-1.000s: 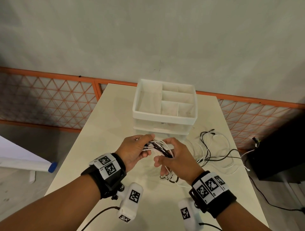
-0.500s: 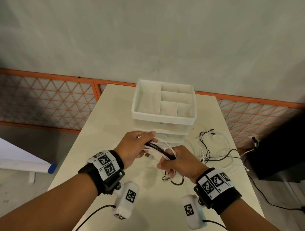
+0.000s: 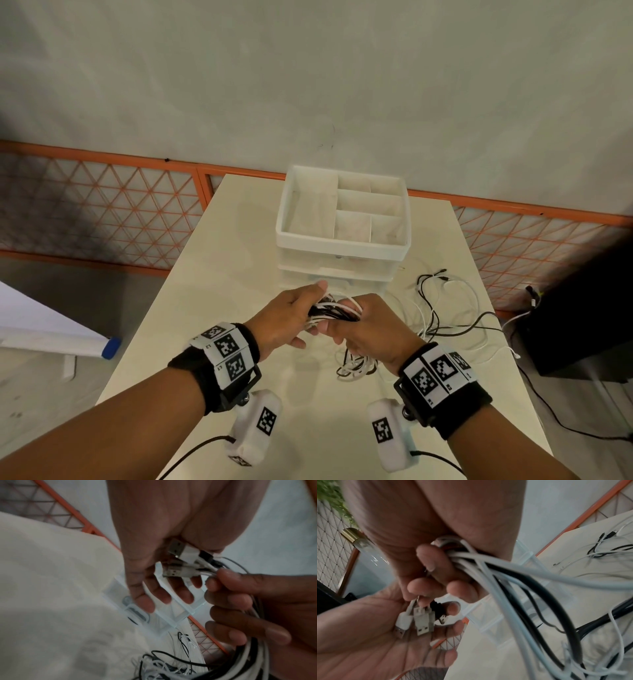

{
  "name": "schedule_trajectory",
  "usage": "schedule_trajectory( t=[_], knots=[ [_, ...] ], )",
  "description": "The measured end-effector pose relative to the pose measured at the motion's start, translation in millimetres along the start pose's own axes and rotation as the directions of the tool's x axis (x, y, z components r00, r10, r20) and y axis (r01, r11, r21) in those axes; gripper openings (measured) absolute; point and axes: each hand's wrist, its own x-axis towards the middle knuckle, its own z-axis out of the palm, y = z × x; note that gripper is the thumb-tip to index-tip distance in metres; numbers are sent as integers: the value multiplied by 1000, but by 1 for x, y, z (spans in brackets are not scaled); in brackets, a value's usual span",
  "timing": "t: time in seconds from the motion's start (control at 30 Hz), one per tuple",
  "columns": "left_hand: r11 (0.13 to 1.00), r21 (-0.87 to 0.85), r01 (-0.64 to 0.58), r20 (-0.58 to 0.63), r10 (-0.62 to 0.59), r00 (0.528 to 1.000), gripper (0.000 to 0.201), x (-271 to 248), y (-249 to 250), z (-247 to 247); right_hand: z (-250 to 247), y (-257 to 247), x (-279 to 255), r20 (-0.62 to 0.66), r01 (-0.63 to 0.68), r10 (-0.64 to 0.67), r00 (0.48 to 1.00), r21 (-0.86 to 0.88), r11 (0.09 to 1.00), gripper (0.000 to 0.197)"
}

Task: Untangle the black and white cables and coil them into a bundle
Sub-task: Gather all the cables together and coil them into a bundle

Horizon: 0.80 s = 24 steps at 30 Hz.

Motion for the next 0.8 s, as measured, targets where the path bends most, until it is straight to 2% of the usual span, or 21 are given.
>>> schedule_trajectory(
  t=[0.07,0.1,0.17,0.27,0.33,0.4,0.5,0.57,0.63,0.73,0.8],
  knots=[
    [991,-134,-3,42,9,999,50,-3,-2,0,1,0,-1,31,4,-2,1000,-50,999,18],
    [987,-158,-37,19,41,999,44,-3,-3,0,1,-2,-1,57,-7,11,998,-71,997,13],
    [987,-122,-105,-45,100,994,32,-3,-4,2,1,-3,0,115,-42,53,992,-90,995,9],
    [985,-90,-148,-68,142,988,30,-2,-3,4,0,-4,0,153,-95,109,982,-95,991,8],
    [984,-91,-150,-87,142,986,30,0,-2,3,1,-2,0,109,-92,97,989,-51,994,18],
    [984,-126,-130,-112,116,987,29,2,-1,2,0,1,0,-2,-44,44,999,47,998,28],
    [974,-203,-95,-166,62,984,26,3,0,-1,-4,3,-1,-145,89,-70,987,129,988,12],
    [966,-245,-82,-175,39,984,24,3,0,-2,-4,6,-3,-203,143,-122,972,95,985,15],
    [953,-295,-66,-175,14,984,22,3,1,-2,-4,9,-4,-226,155,-131,965,90,984,16],
    [921,-388,-33,-133,-21,991,22,1,3,-1,-2,11,-5,-192,144,-116,974,140,980,12],
    [915,-403,1,-82,-37,996,33,-1,4,0,-2,11,-5,-154,128,-106,982,145,981,7]
  ],
)
